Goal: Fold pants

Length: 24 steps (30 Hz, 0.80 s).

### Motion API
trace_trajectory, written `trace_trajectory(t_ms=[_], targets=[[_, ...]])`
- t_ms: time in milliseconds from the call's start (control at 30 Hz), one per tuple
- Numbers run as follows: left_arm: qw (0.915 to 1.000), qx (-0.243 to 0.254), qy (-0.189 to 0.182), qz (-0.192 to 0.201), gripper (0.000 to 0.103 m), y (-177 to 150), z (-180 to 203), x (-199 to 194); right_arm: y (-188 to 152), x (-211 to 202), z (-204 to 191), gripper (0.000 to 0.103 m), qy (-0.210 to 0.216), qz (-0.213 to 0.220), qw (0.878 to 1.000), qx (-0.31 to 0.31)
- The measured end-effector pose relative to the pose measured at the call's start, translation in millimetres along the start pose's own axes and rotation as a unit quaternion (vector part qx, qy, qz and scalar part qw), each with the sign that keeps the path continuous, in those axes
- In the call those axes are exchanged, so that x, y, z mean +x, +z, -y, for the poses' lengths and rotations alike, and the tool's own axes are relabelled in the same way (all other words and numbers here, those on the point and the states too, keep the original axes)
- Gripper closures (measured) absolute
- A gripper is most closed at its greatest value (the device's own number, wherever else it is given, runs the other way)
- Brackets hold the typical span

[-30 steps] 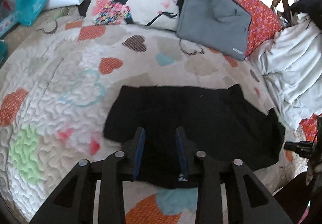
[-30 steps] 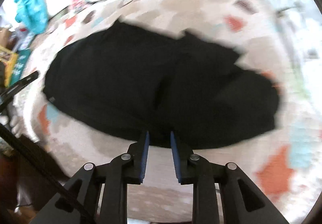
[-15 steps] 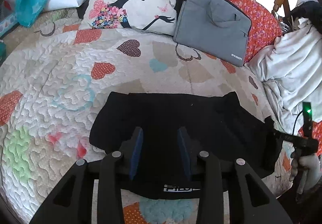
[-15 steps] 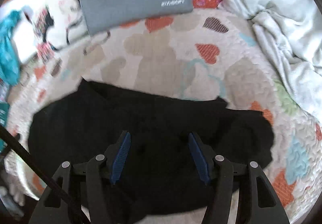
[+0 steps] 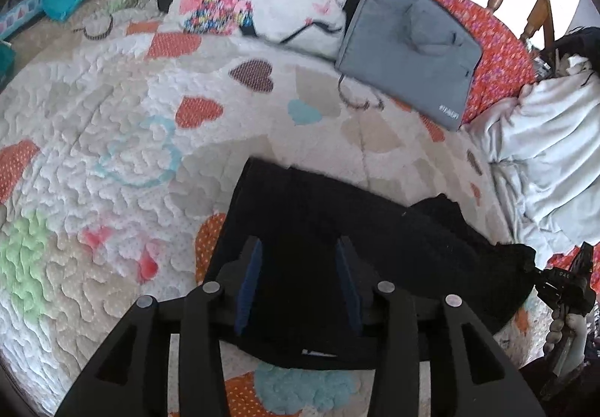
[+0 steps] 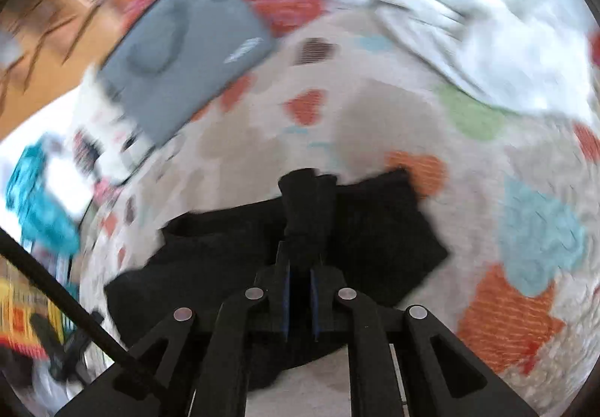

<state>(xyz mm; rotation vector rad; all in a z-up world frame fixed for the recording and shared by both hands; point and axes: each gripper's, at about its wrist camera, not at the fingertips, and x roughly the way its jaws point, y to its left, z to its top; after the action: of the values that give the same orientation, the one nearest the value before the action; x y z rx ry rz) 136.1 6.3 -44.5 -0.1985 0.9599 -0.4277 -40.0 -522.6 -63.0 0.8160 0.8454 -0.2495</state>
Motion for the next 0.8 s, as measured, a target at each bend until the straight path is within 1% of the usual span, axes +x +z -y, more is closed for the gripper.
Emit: trace_trajectory(t_ms=[33, 100, 167, 200, 233, 267, 300, 333, 367, 400, 467, 567, 600, 633, 667, 700, 733, 767, 800], targets=[[0.9999, 0.000, 0.007, -0.010, 0.063, -2, -1, 5, 0, 1, 12, 0.091, 0.004, -0.004, 1.000, 0.021], [0.9996, -0.001, 0.016, -0.023, 0.063, -5, -3, 11, -2, -3, 23, 0.093, -0.017, 0.004, 0.999, 0.033], [0.9992, -0.001, 0.027, -0.028, 0.063, -6, -4, 14, -4, -6, 27, 0.093, -0.053, 0.011, 0.998, 0.034], [0.9993, -0.002, 0.027, -0.027, 0.063, -6, -5, 13, -5, -7, 28, 0.093, -0.083, 0.014, 0.996, 0.035], [0.9993, -0.004, 0.026, -0.026, 0.063, -6, -6, 12, -6, -8, 32, 0.091, -0.099, 0.016, 0.994, 0.043], [0.9994, -0.007, 0.028, -0.021, 0.063, -7, -7, 10, -5, -9, 37, 0.080, -0.108, 0.019, 0.993, 0.052], [0.9994, -0.009, 0.030, -0.018, 0.063, -7, -9, 7, -7, -11, 43, 0.073, -0.120, 0.025, 0.990, 0.064], [0.9993, -0.012, 0.031, -0.015, 0.063, -7, -11, 5, -9, -15, 49, 0.059, -0.131, 0.033, 0.987, 0.081], [0.9993, -0.017, 0.032, -0.011, 0.063, -7, -15, 3, -11, -18, 54, 0.050, -0.138, 0.040, 0.985, 0.093], [0.9991, -0.024, 0.035, -0.006, 0.063, -7, -19, 0, -13, -24, 54, 0.048, -0.148, 0.055, 0.982, 0.101], [0.9984, -0.040, 0.038, 0.006, 0.063, -5, -29, -7, -15, -34, 44, 0.048, -0.154, 0.082, 0.981, 0.084], [0.9967, -0.069, 0.038, 0.020, 0.063, -3, -45, -15, -12, -56, -6, 0.047, -0.169, 0.152, 0.974, 0.010], [0.9963, -0.075, 0.036, 0.020, 0.063, -3, -47, -16, -10, -62, -24, 0.045, -0.169, 0.171, 0.971, -0.014], [0.9958, -0.082, 0.033, 0.021, 0.063, -3, -50, -16, -8, -66, -39, 0.042, -0.168, 0.188, 0.967, -0.030], [0.9956, -0.086, 0.030, 0.021, 0.063, -3, -51, -16, -9, -71, -55, 0.037, -0.162, 0.206, 0.964, -0.048], [0.9956, -0.088, 0.026, 0.020, 0.063, -3, -51, -16, -8, -70, -73, 0.035, -0.146, 0.215, 0.963, -0.074], [0.9958, -0.086, 0.023, 0.019, 0.063, -2, -49, -15, -7, -58, -97, 0.034, -0.112, 0.197, 0.966, -0.124], [0.9963, -0.081, 0.023, 0.018, 0.063, -1, -47, -14, -6, -45, -113, 0.034, -0.079, 0.171, 0.970, -0.156], [0.9966, -0.078, 0.022, 0.018, 0.063, -1, -45, -14, -5, -17, -135, 0.034, -0.014, 0.104, 0.974, -0.200]])
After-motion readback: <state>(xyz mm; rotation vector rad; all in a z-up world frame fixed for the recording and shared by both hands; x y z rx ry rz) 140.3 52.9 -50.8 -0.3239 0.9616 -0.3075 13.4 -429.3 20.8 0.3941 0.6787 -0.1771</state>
